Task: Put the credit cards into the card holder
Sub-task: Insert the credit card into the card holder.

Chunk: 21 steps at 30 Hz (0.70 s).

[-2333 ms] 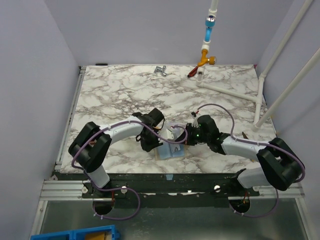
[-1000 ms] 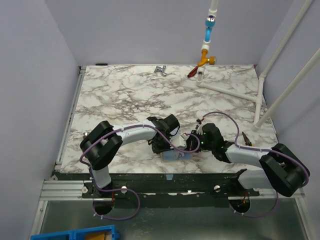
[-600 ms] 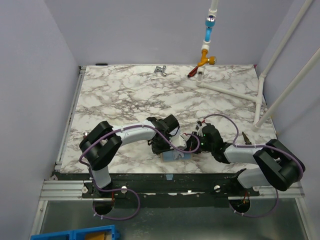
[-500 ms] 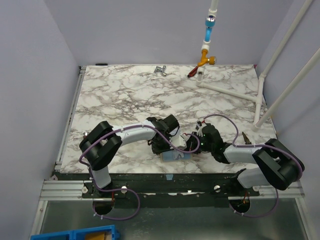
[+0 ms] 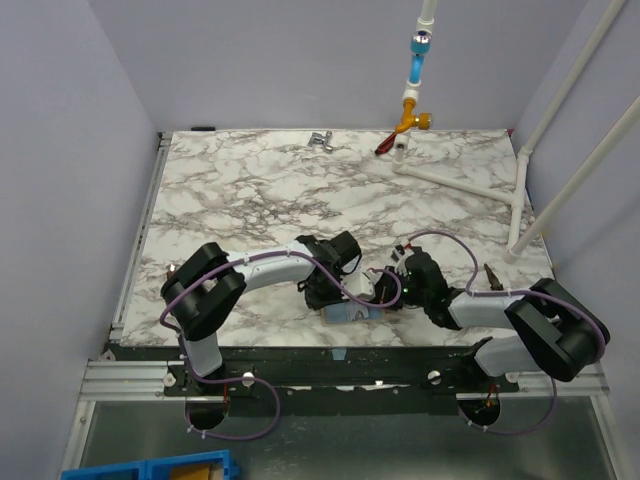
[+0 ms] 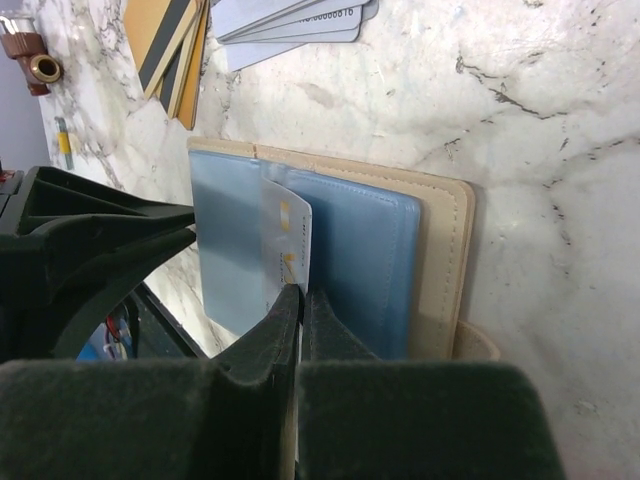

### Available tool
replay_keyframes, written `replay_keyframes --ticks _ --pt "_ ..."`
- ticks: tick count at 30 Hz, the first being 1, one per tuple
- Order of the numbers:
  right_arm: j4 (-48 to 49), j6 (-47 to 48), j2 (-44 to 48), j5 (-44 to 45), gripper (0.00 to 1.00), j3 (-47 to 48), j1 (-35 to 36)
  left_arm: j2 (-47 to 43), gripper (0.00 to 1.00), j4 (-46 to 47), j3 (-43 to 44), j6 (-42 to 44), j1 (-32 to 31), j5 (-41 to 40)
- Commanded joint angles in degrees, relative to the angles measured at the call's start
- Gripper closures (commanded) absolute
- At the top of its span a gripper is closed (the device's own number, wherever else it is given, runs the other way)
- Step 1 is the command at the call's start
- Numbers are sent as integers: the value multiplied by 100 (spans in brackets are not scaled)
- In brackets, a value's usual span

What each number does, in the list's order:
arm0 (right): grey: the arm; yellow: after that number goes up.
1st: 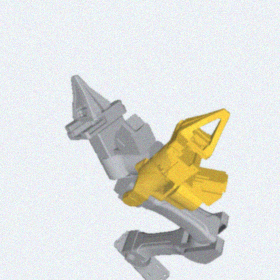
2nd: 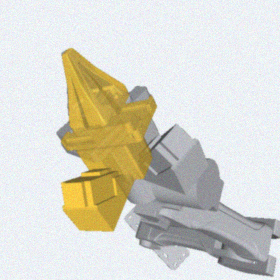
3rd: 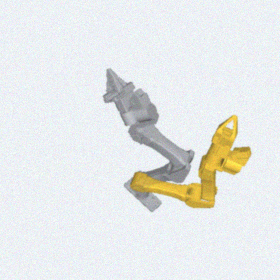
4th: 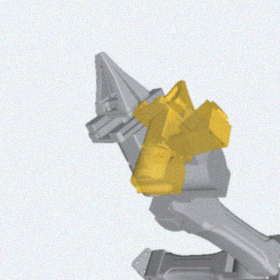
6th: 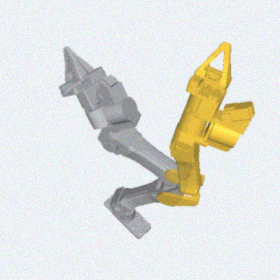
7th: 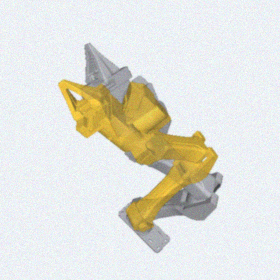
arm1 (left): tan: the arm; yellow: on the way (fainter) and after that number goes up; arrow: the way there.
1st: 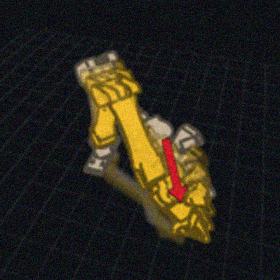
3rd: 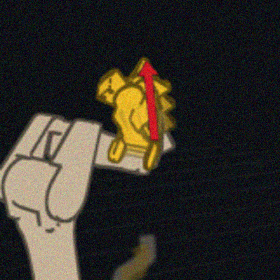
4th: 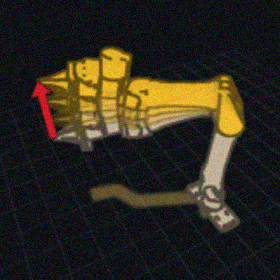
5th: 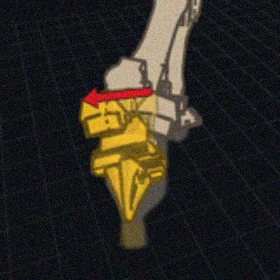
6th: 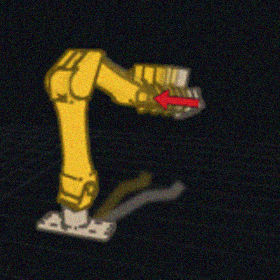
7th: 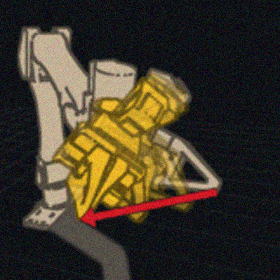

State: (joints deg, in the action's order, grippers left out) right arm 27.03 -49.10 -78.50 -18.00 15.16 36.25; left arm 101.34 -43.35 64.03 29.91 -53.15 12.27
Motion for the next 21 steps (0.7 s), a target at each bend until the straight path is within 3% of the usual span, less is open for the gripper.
replay_keyframes --ticks 1,14,21 --pt "-391 201 -367 -117 99 -56 0 212 84 147 65 18 -136 137" --pt "-296 369 -784 -414 99 143 -3 321 85 200 83 85 -135 100" --pt "-164 227 -882 -124 99 215 6 334 85 198 66 58 -135 126"
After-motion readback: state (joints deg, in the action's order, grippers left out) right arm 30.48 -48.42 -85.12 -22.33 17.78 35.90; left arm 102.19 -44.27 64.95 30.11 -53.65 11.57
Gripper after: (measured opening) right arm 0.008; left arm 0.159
